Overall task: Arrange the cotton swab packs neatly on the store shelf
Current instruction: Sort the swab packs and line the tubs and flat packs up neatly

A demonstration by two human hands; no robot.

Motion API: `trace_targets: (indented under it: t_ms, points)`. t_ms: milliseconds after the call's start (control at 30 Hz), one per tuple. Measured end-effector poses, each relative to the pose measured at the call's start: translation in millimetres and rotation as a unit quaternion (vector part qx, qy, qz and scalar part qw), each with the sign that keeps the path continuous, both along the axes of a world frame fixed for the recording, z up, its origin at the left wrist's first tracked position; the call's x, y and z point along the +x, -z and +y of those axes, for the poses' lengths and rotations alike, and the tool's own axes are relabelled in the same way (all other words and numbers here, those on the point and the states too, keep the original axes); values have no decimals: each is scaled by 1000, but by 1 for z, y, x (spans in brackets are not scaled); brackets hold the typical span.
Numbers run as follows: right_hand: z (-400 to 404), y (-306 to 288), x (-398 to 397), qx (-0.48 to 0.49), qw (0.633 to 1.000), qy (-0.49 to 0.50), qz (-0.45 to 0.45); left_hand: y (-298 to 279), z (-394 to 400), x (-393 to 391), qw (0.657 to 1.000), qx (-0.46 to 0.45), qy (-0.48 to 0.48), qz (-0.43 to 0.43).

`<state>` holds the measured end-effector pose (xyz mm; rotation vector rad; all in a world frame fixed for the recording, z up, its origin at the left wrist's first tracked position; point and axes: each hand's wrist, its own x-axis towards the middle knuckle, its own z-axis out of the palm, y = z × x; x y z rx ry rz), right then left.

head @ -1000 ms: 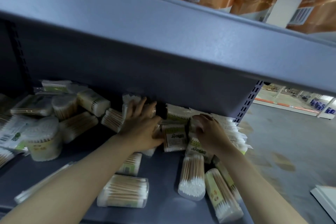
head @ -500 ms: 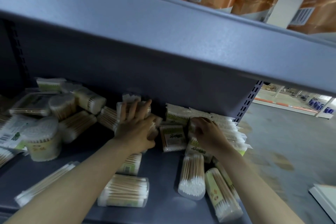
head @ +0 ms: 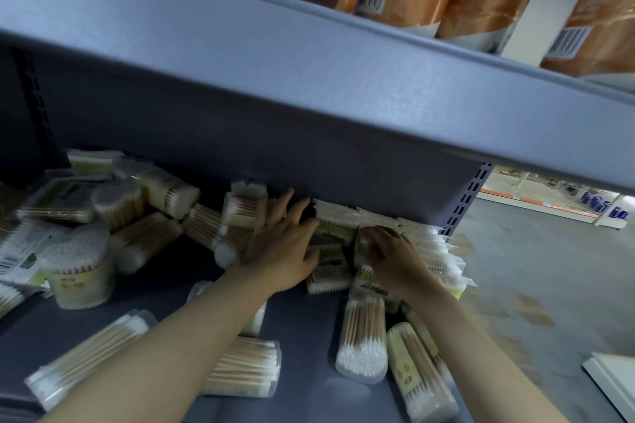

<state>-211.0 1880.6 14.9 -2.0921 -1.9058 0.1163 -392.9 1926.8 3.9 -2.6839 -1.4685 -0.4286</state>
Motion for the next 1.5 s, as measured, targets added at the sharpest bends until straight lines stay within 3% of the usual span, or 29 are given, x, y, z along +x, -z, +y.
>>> trace_targets:
  t_ms: [200,433,867,1500]
  points:
    - [-1,0,1,-4,1000,-9,-13,3,8,14,992,-16,45,113]
    - [-3,0,1,-2,1000,-10,-5,3,13,13,986,-33,49,156]
    - [-3,0,2,10,1000,-18,3,8,7,3,986,-63,76,135]
    - [-2,8,7,23,999,-34,-29,2,4,15,976,-53,39,207]
